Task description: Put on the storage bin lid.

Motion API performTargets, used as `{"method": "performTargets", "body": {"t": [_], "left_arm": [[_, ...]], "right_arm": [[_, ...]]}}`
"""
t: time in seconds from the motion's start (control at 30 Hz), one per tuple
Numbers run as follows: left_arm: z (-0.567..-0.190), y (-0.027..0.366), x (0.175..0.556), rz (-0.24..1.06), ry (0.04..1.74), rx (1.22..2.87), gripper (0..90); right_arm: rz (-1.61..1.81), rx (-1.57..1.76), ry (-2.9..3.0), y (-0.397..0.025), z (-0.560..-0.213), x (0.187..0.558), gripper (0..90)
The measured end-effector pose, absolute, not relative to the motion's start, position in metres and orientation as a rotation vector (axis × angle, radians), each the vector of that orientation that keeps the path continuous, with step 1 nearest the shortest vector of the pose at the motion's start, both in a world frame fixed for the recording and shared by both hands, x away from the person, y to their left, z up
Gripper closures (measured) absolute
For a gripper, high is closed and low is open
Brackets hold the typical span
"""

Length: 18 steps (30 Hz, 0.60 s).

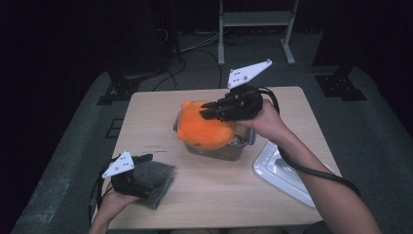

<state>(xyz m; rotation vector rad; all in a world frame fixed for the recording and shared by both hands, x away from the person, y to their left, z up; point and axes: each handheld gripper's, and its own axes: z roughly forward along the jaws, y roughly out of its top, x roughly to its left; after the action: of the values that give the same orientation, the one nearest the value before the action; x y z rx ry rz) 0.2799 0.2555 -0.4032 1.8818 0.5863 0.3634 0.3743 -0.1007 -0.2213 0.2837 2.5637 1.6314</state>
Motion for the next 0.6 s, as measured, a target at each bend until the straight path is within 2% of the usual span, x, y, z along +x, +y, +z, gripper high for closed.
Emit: {"method": "performTargets", "body": {"t": [0.6], "left_arm": [[-0.405,0.253,0.28,0.35,0.572,1.888,2.6]], "right_arm": [[1.599,0.392,2.566,-0.102,-0.244,0.418,76.8]]}}
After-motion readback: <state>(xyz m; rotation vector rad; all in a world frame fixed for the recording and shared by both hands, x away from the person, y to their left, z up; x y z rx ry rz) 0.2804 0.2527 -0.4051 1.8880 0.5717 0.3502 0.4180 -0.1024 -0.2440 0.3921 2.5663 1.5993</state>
